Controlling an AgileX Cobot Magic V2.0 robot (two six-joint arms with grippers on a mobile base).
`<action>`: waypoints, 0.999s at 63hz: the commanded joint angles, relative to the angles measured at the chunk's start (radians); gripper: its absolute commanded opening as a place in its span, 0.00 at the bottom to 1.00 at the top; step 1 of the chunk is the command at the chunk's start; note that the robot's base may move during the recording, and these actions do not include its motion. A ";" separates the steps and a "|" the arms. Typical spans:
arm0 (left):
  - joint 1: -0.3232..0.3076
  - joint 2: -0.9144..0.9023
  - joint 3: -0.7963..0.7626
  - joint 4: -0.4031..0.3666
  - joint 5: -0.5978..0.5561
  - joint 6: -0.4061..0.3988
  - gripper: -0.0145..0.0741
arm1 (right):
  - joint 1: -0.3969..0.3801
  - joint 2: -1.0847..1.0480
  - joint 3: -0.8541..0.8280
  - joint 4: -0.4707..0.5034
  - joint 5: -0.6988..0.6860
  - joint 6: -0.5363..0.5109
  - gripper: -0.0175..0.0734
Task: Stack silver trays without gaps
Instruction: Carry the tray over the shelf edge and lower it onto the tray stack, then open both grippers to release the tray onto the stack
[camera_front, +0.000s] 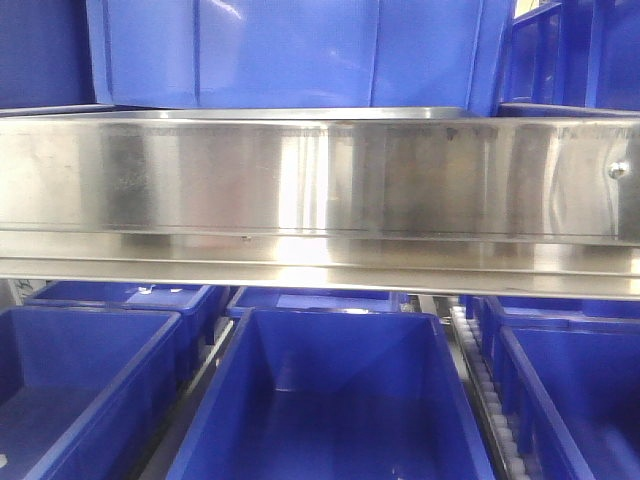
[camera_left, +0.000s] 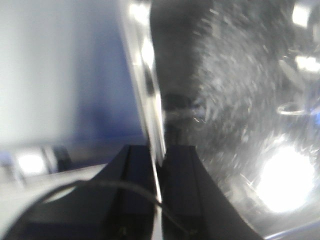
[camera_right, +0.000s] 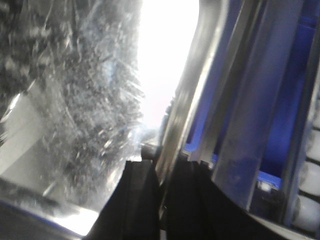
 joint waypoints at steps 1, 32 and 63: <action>0.036 0.008 -0.100 -0.045 0.016 0.035 0.11 | 0.013 0.024 -0.075 0.070 0.008 -0.029 0.25; 0.134 0.207 -0.177 0.051 -0.001 0.081 0.11 | 0.011 0.315 -0.171 0.073 -0.092 0.021 0.25; 0.134 0.259 -0.177 0.082 0.014 0.088 0.62 | -0.035 0.373 -0.206 0.069 -0.077 0.020 0.85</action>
